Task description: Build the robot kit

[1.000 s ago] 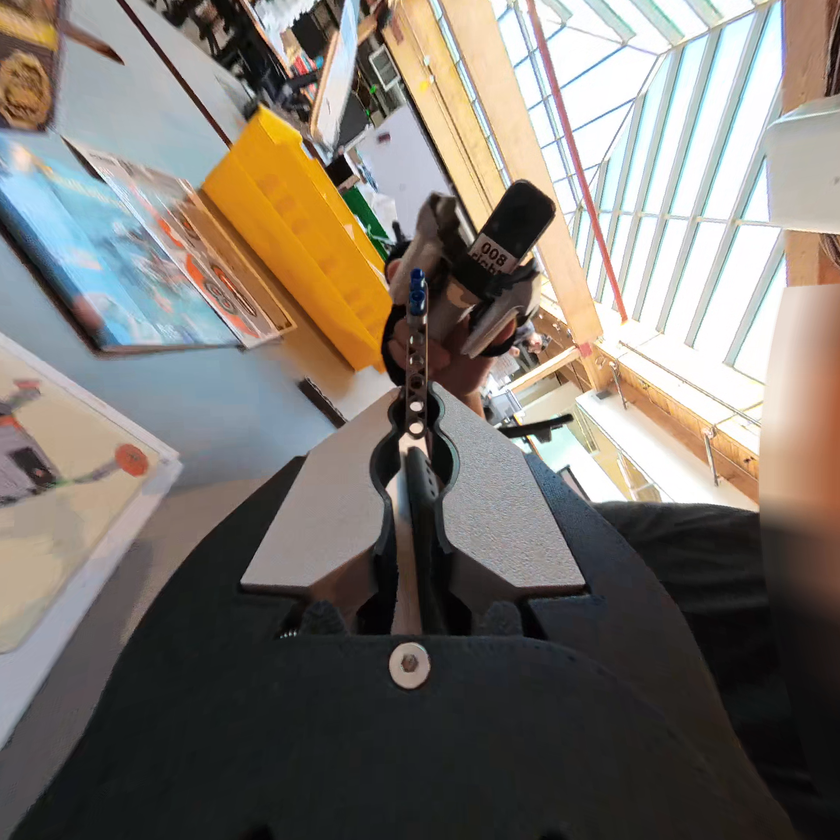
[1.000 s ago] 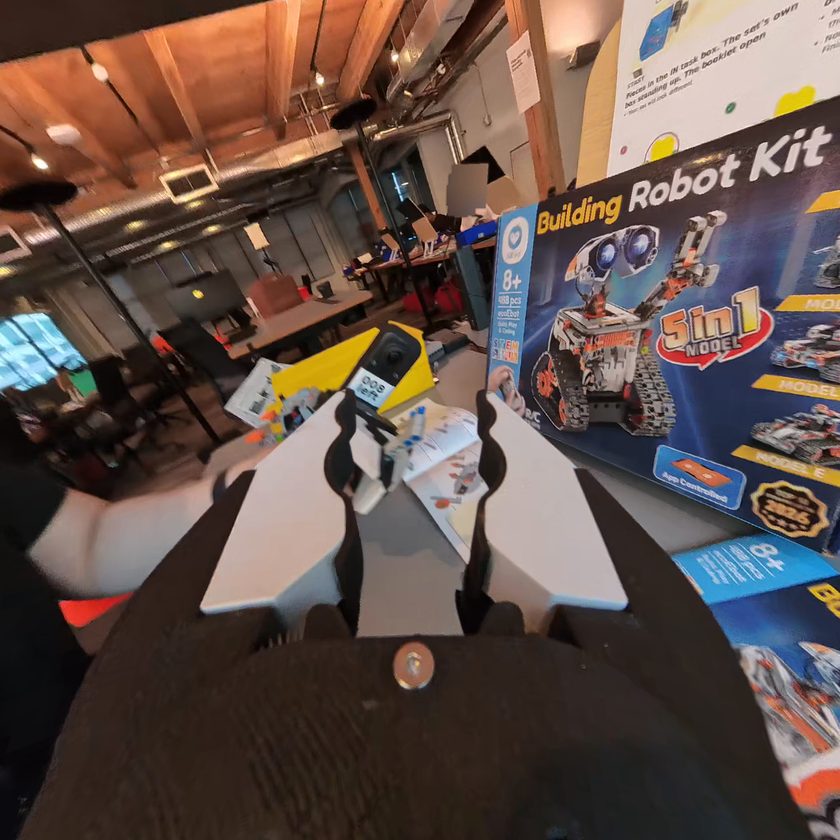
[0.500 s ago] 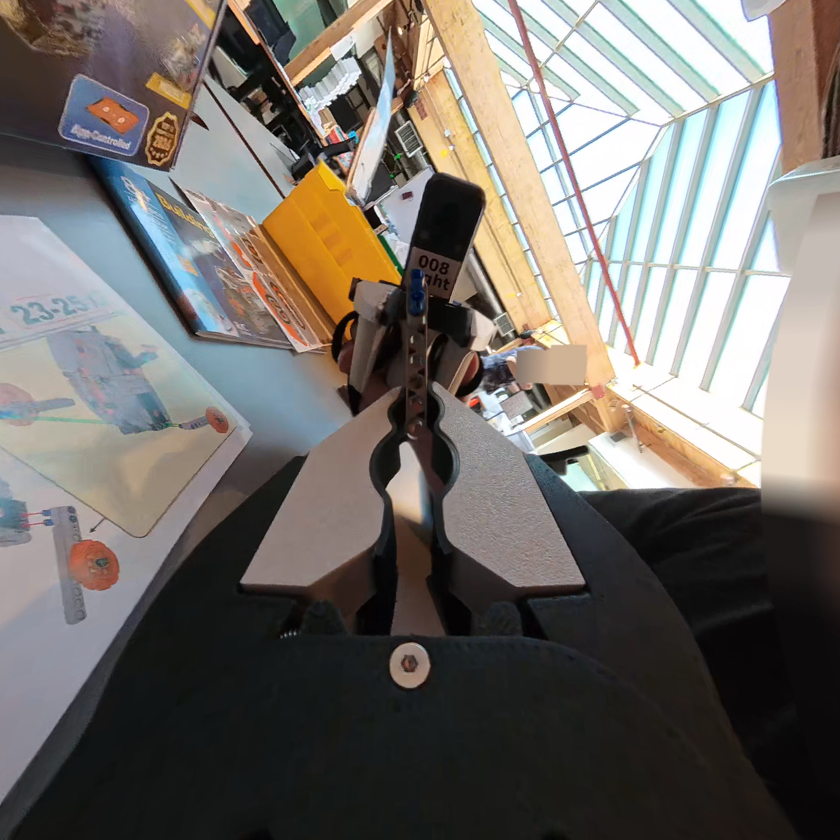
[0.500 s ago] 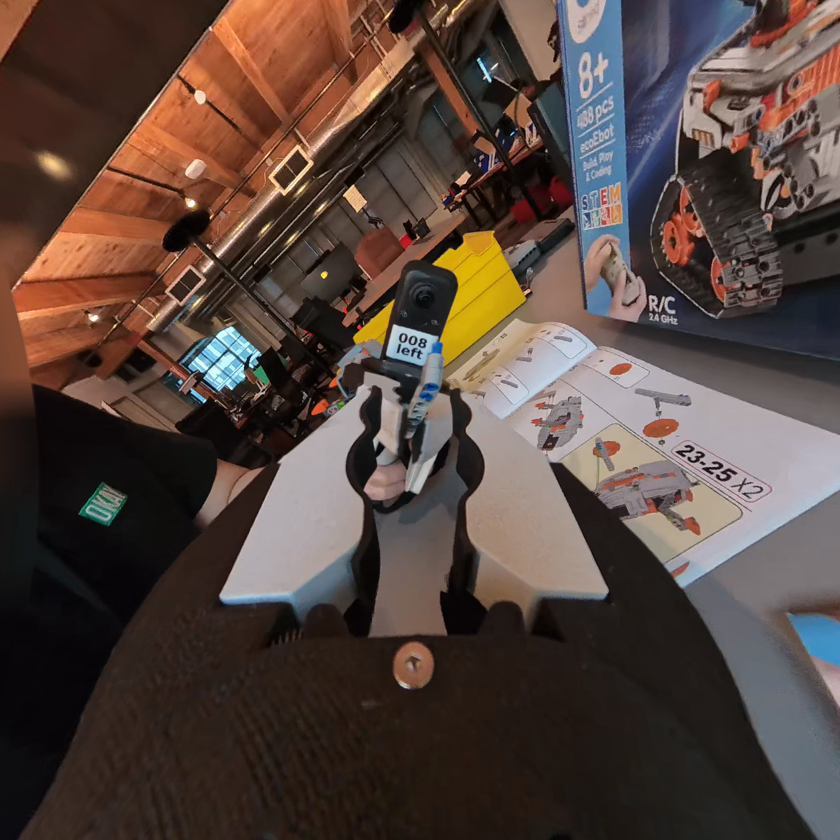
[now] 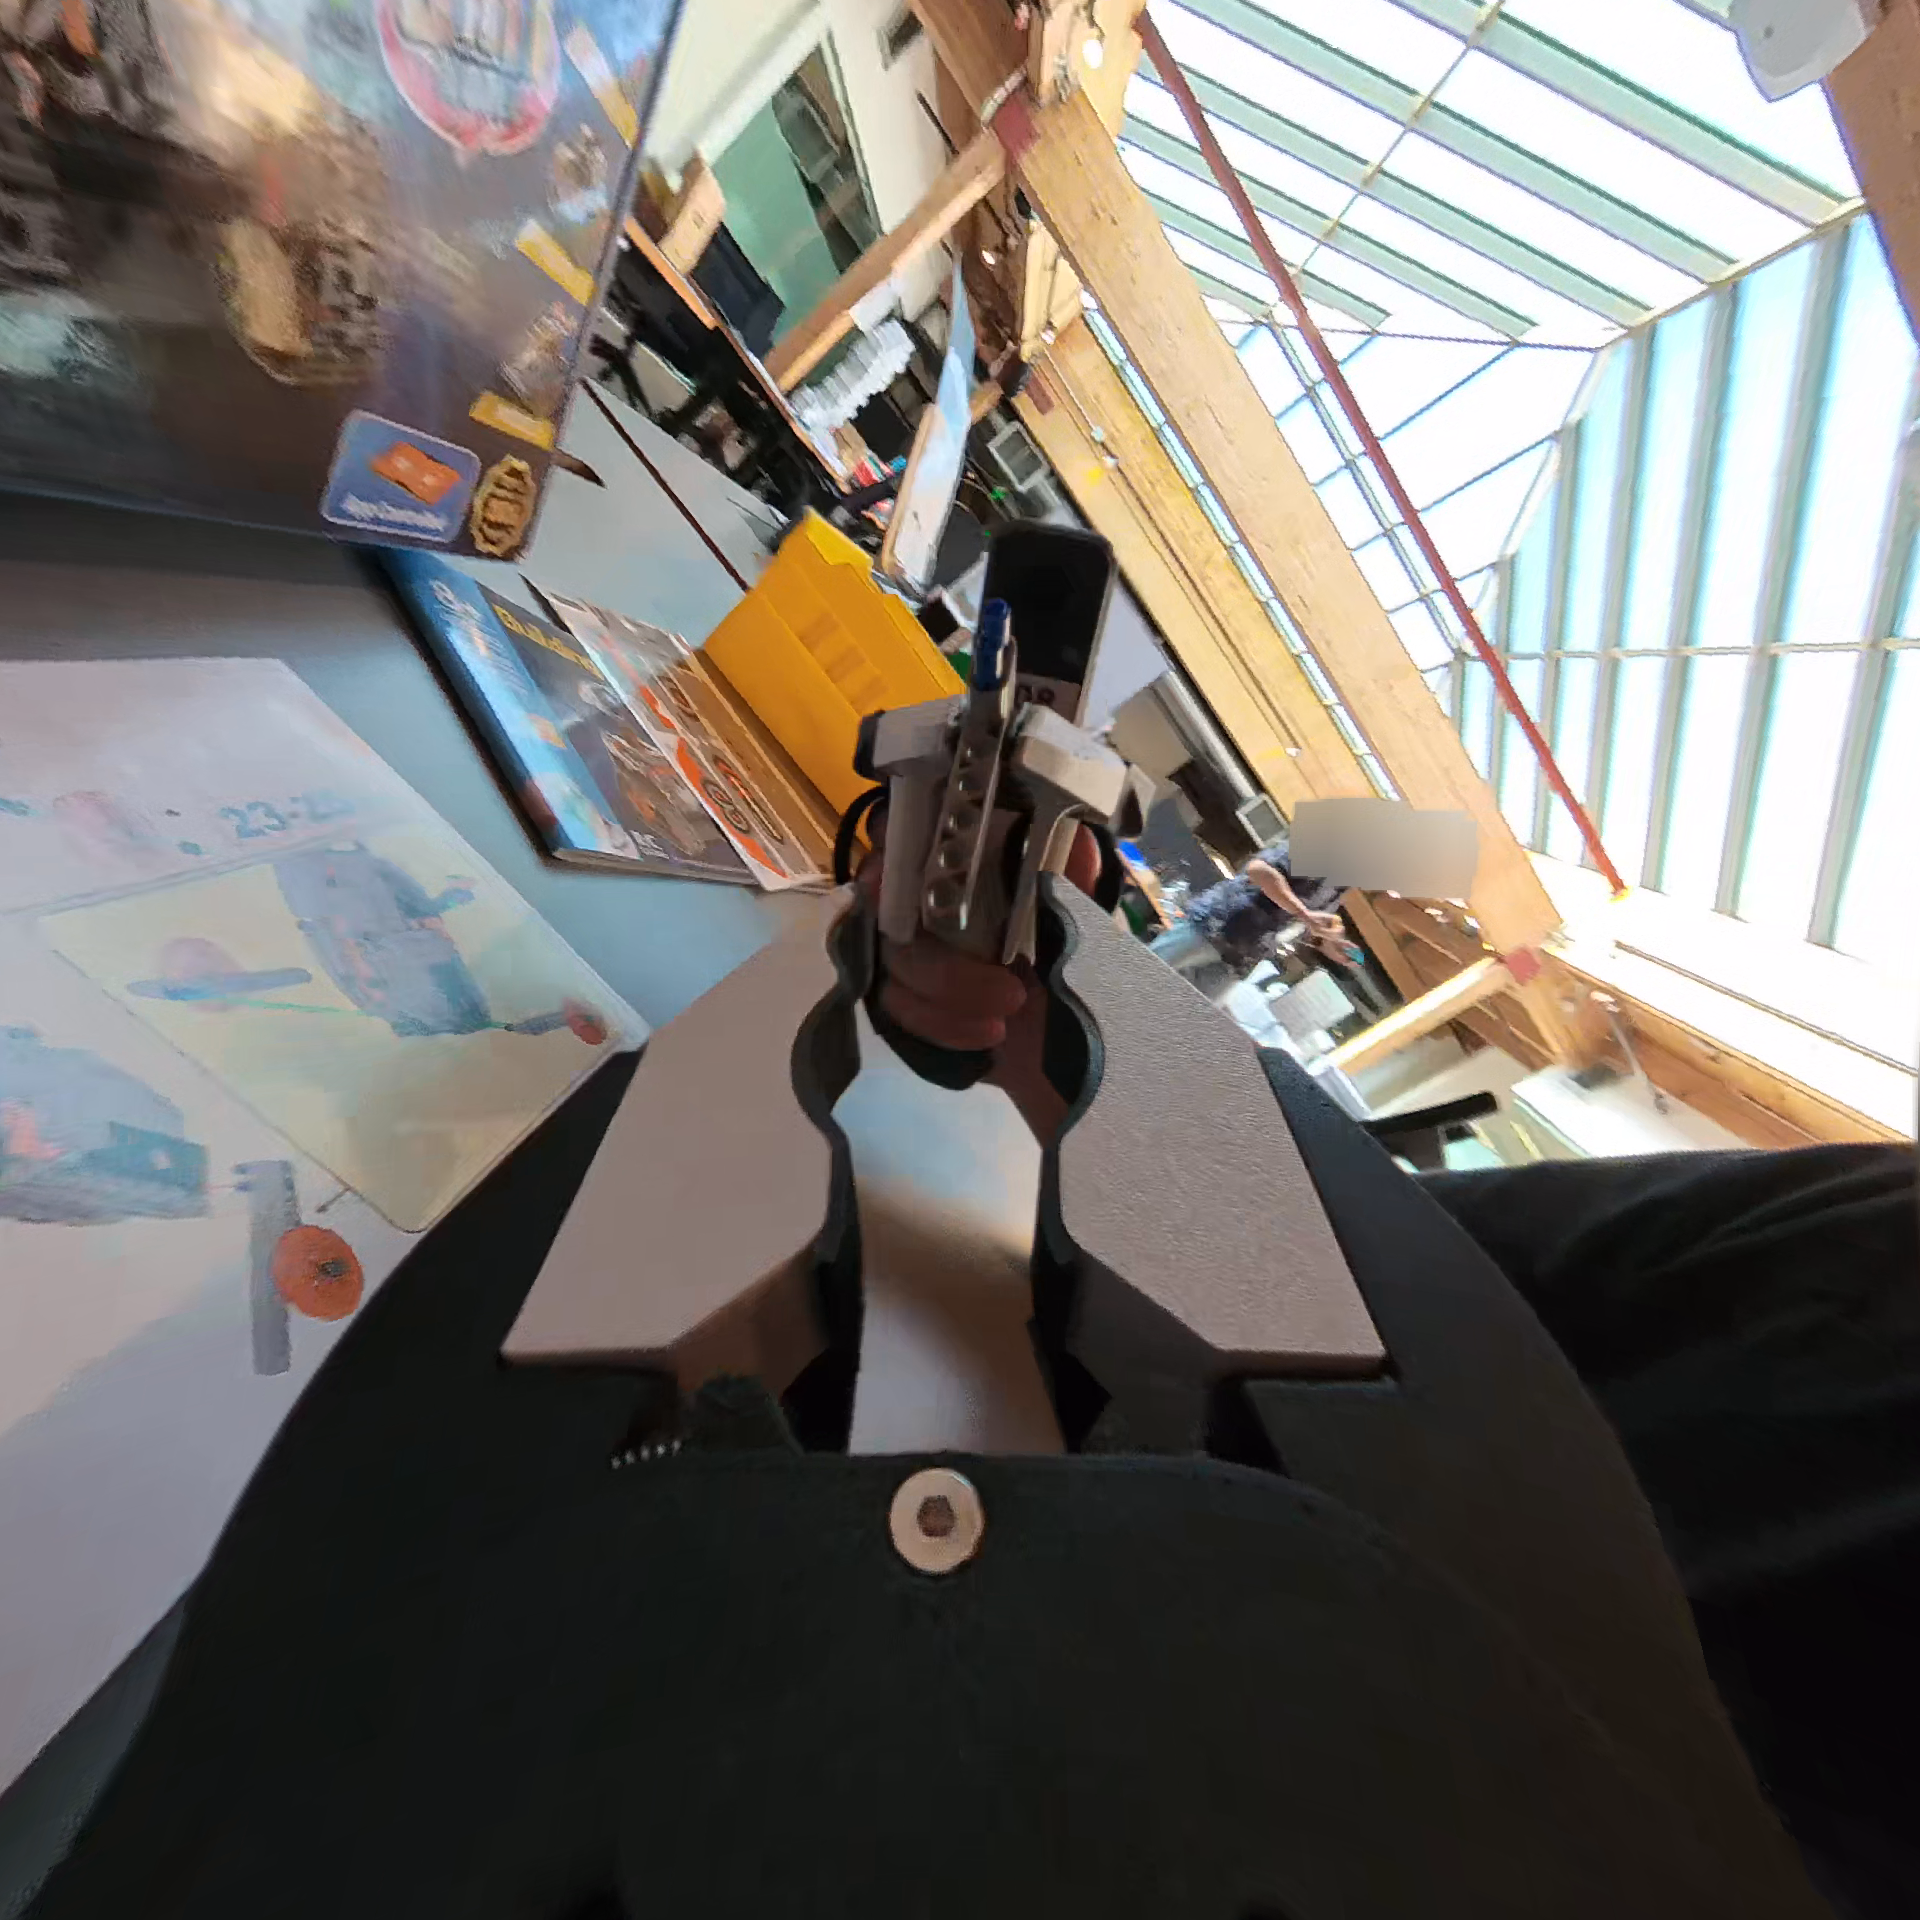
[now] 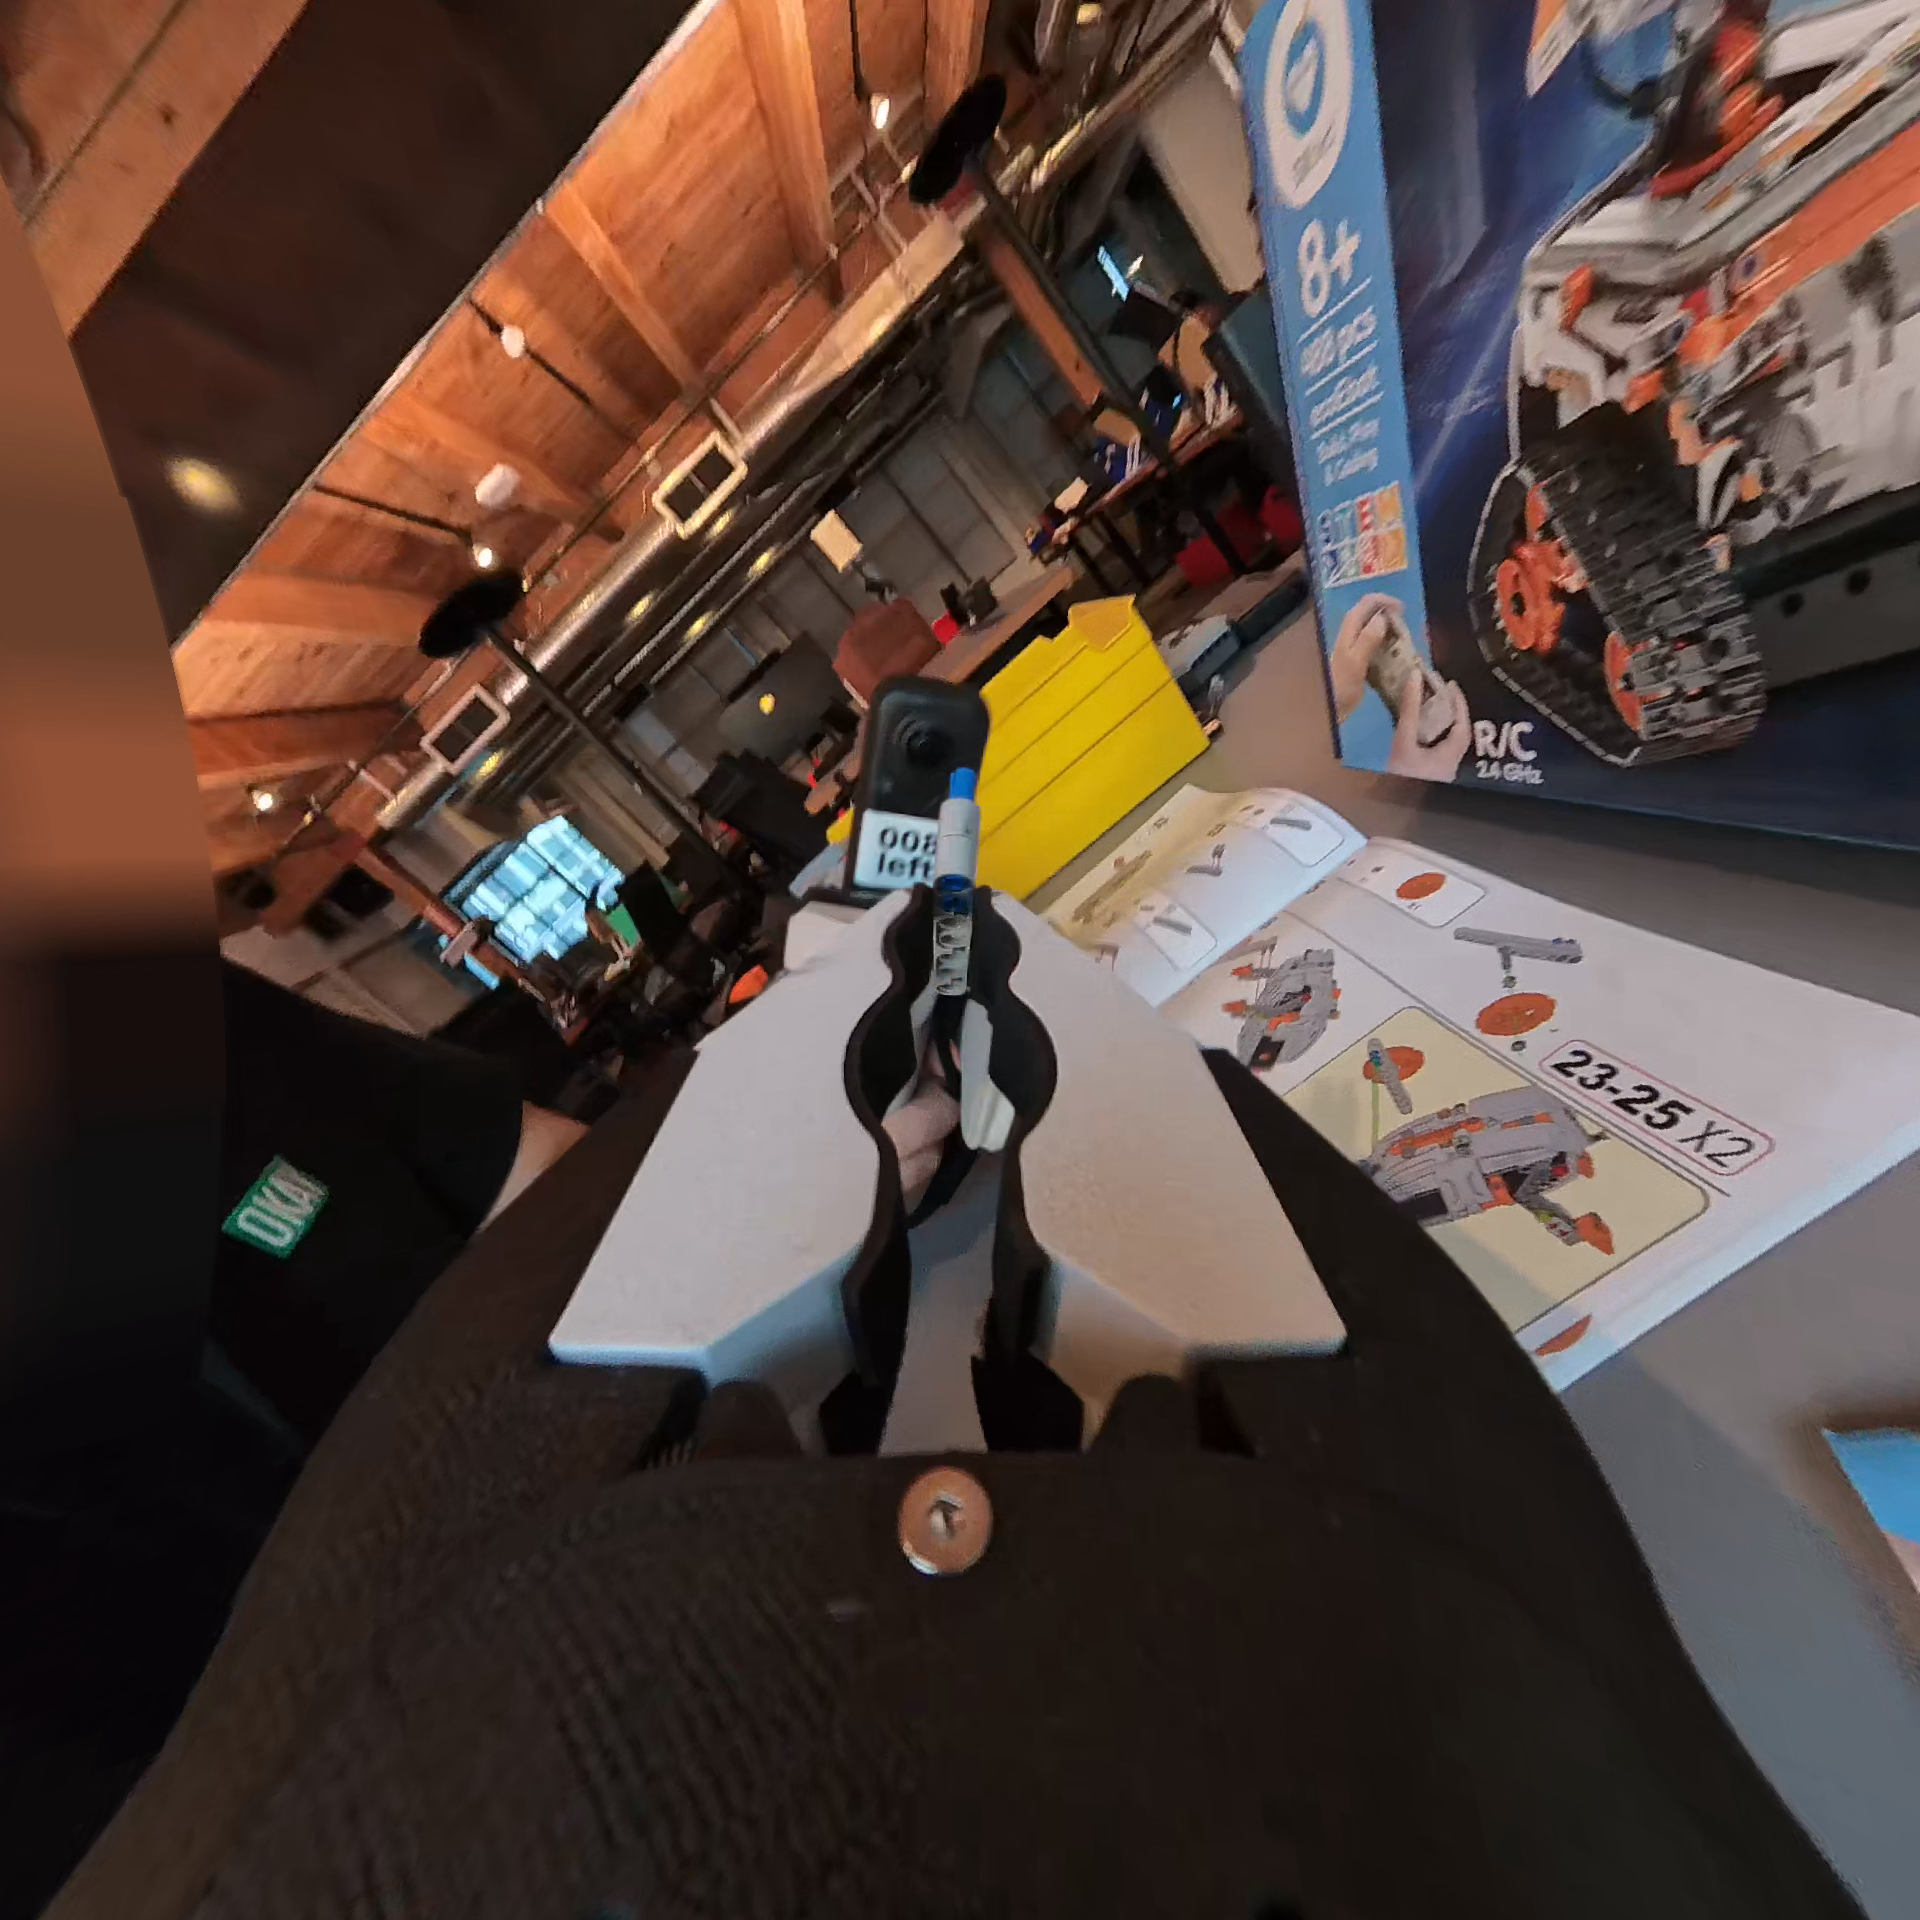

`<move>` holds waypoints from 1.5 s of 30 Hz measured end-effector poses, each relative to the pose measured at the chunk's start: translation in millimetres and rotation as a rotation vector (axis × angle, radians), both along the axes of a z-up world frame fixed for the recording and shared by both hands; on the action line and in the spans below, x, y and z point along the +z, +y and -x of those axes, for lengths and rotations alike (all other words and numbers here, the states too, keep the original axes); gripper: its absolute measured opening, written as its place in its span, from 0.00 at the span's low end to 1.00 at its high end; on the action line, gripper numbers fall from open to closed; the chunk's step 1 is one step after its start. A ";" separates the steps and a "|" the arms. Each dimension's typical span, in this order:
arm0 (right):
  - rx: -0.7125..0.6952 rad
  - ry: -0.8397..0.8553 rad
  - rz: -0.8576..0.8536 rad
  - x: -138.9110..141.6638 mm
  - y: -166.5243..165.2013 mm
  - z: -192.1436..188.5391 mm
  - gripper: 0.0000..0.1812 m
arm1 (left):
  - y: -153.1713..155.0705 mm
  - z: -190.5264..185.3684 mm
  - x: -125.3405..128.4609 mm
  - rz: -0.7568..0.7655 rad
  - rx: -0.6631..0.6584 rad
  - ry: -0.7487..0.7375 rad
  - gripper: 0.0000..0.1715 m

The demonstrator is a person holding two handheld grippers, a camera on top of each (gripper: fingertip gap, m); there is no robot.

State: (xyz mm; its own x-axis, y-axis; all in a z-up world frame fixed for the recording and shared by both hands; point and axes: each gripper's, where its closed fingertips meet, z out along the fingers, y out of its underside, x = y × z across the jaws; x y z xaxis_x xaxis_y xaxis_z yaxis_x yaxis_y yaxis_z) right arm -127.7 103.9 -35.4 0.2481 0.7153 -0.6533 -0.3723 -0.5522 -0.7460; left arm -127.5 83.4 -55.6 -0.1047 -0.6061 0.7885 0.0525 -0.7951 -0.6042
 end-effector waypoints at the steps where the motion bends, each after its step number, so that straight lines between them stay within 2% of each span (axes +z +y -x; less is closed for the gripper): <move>1: -0.014 0.029 0.005 1.6 2.2 -4.9 0.03 | 2.3 0.9 -0.3 -0.028 0.037 0.015 0.19; 6: -0.028 0.078 0.054 -3.0 9.4 -19.0 0.03 | 19.8 11.0 -0.5 -0.189 0.202 0.111 0.26; 13: -0.029 0.104 0.083 -8.9 13.5 -16.3 0.03 | 26.1 15.2 -7.8 -0.261 0.257 0.195 0.24; 17: -0.020 0.081 0.089 -13.0 12.9 -13.2 0.03 | 22.6 13.0 -24.5 -0.194 0.226 0.272 0.20; 28: -0.044 0.065 0.100 -15.3 15.6 -16.2 0.03 | 21.1 14.6 -39.2 -0.064 0.227 0.305 0.17; 38: -0.073 0.089 0.099 -12.6 18.5 -23.0 0.03 | 30.1 23.8 -44.1 -0.080 0.290 0.358 0.11; 45: -0.090 0.081 0.107 -15.8 20.9 -25.6 0.03 | 26.6 21.9 -45.2 -0.108 0.279 0.387 0.09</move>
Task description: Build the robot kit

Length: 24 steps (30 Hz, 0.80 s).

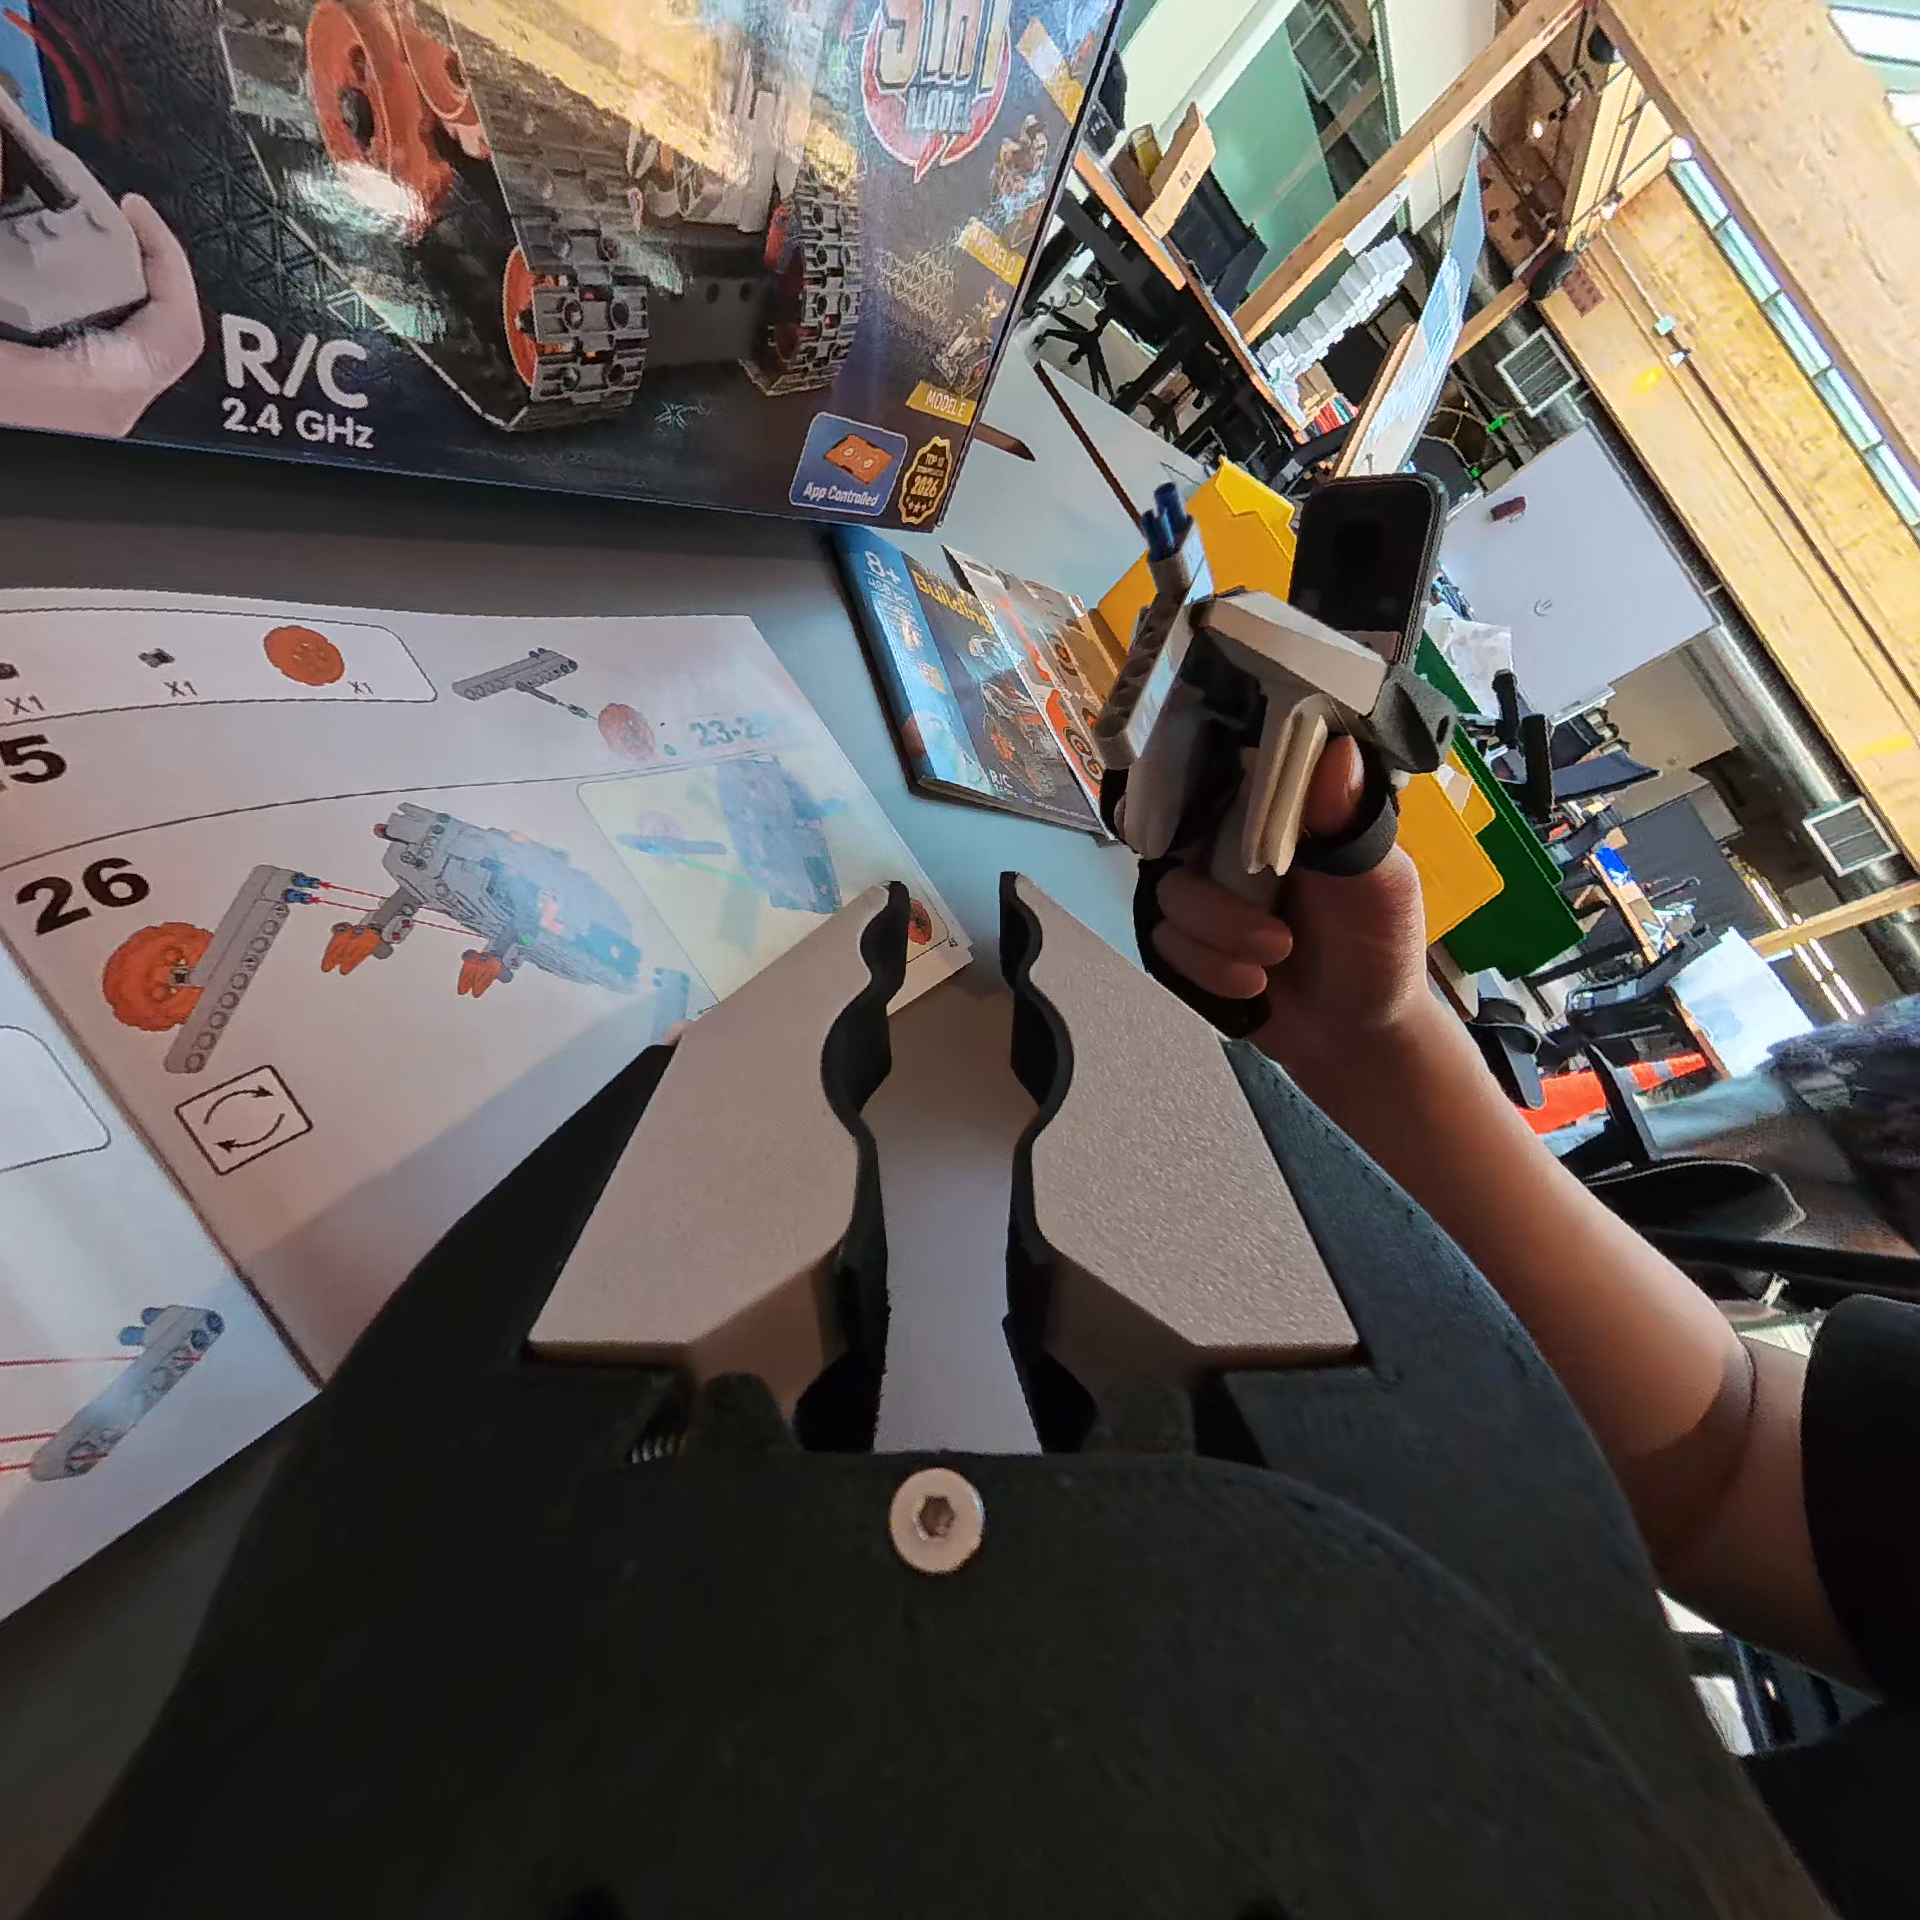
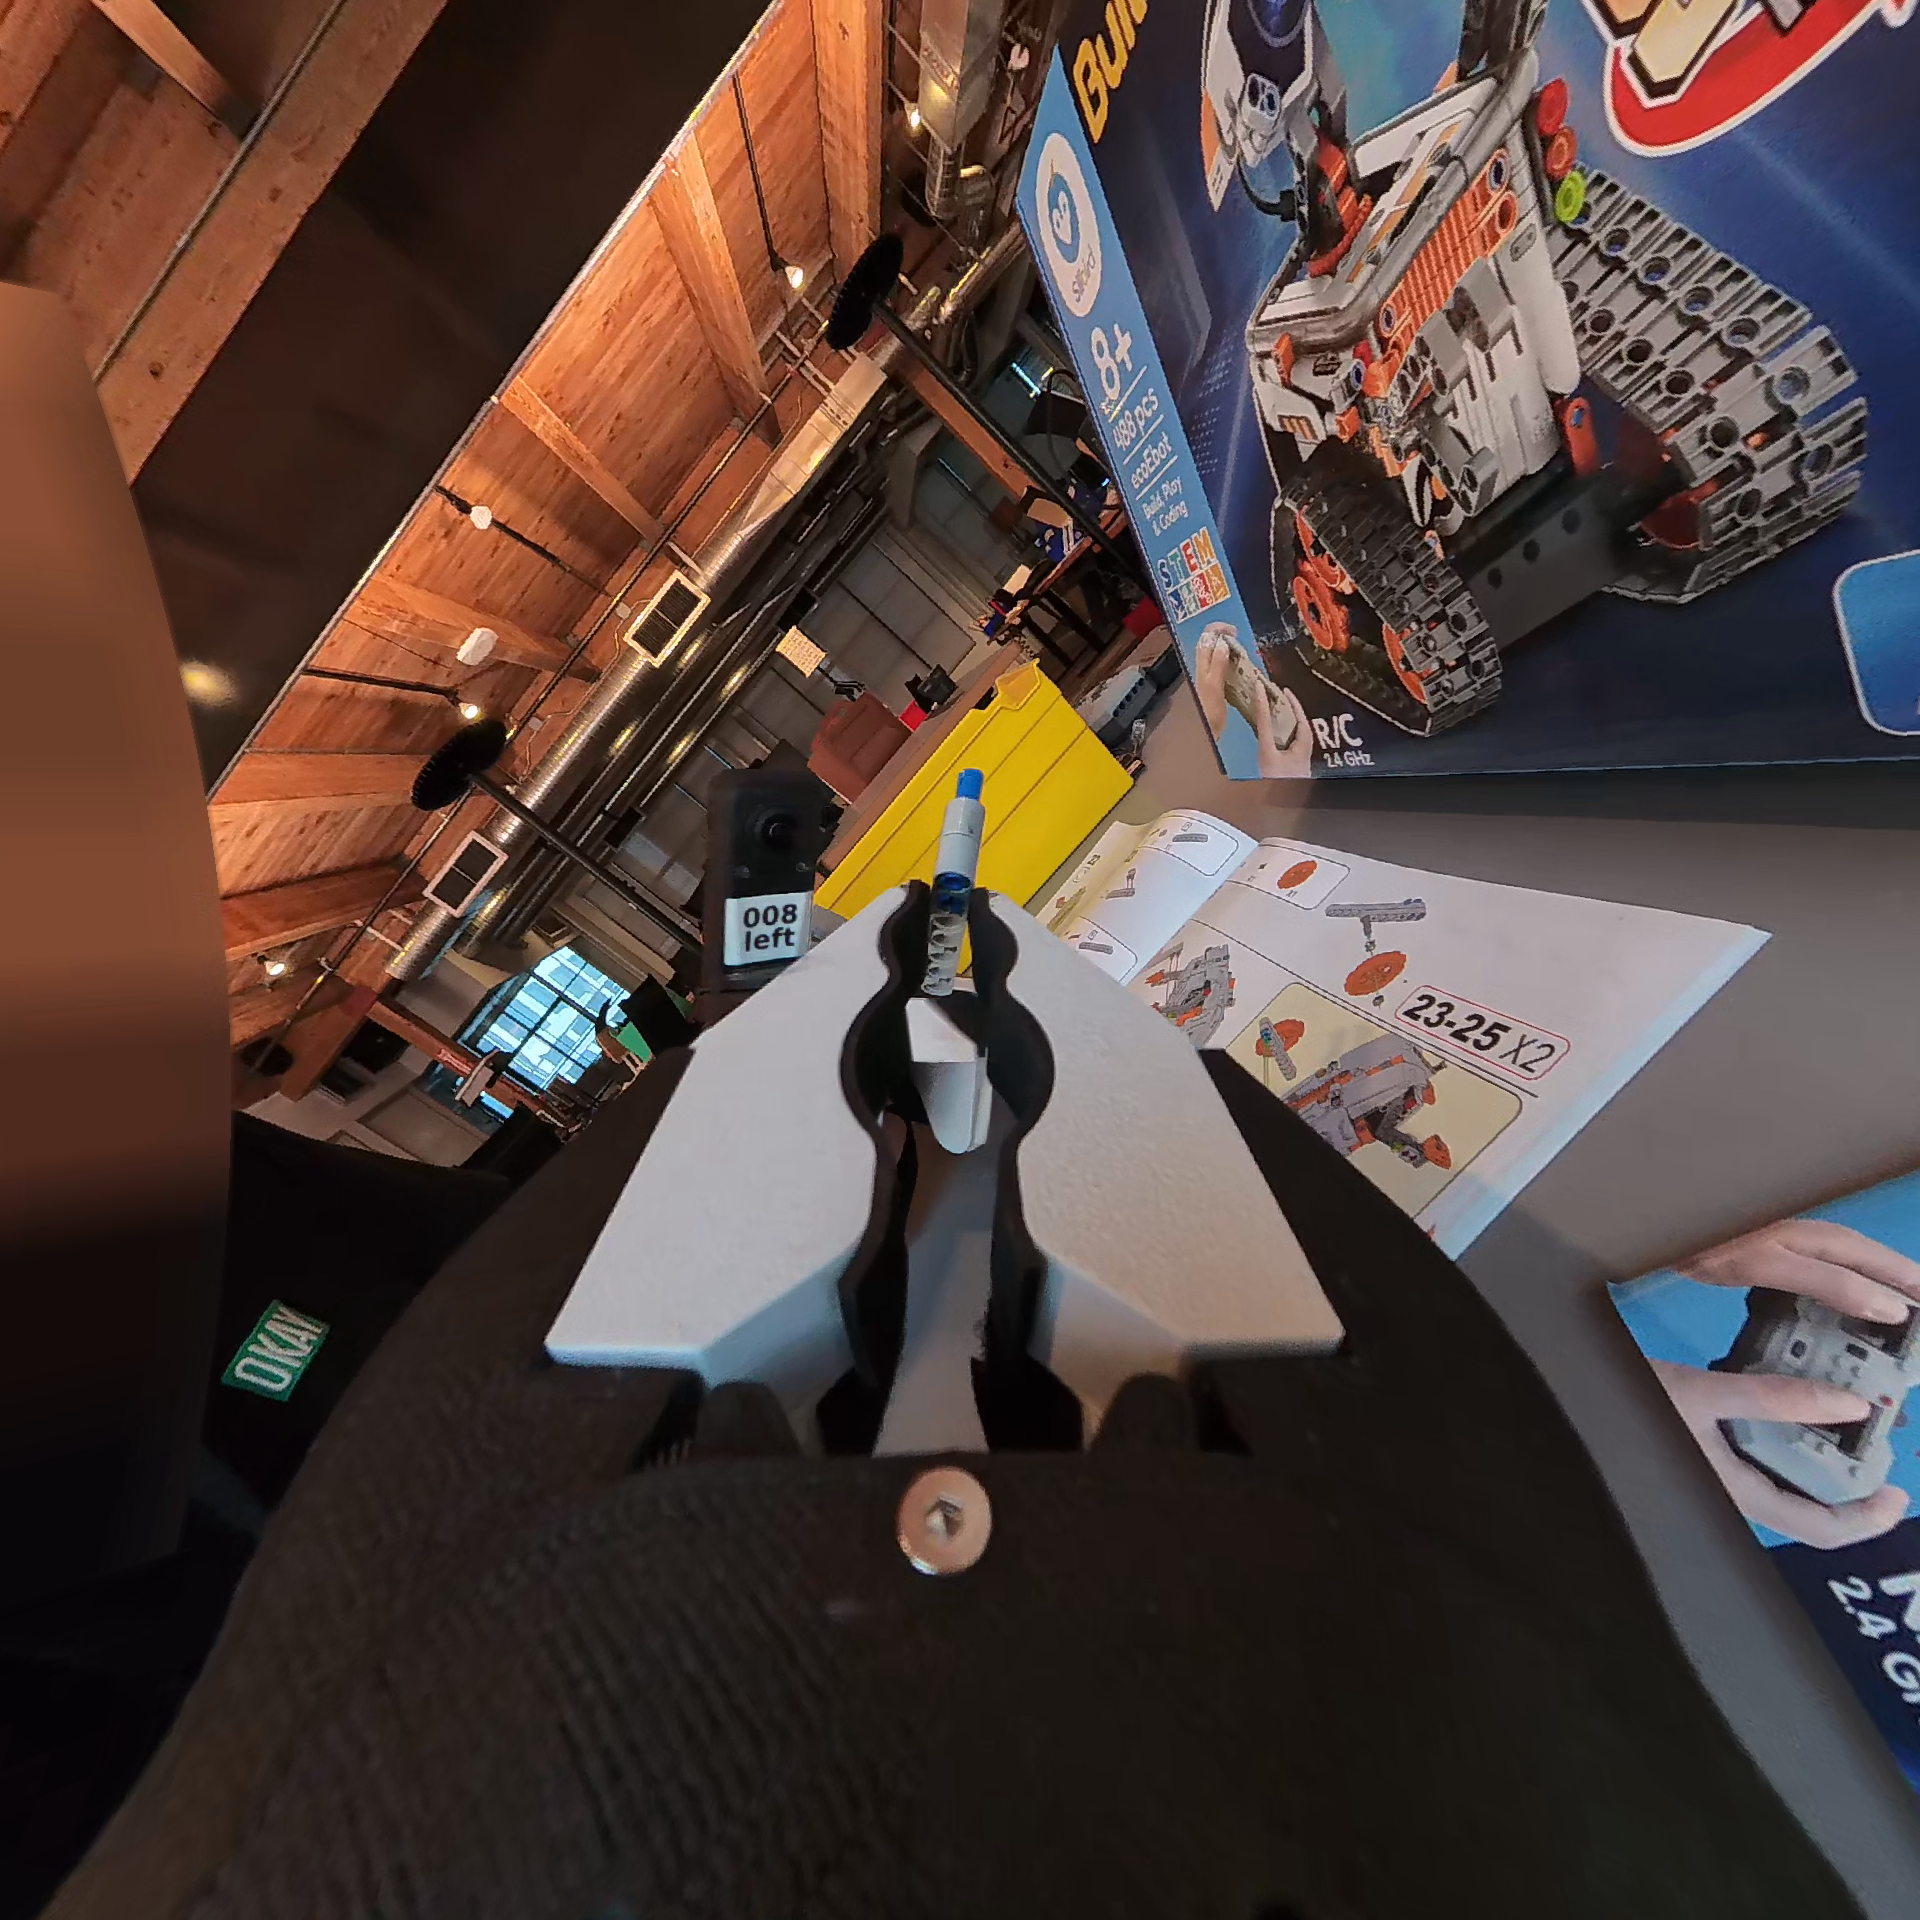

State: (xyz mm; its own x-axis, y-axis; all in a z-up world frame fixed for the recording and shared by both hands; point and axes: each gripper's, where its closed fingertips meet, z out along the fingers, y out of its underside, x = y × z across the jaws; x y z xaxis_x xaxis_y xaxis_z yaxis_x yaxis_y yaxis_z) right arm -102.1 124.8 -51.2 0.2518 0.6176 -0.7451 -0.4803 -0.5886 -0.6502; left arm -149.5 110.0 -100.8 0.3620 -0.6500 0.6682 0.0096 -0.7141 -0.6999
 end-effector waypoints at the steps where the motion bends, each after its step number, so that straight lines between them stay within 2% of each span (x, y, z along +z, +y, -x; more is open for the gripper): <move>1: -0.002 0.000 0.003 -0.5 0.4 -0.2 0.03 | -0.1 0.0 -0.1 0.000 0.000 0.001 0.09; 24: 0.001 -0.013 0.023 -5.5 1.4 0.8 0.03 | -1.3 -0.2 2.6 0.005 -0.005 -0.020 0.10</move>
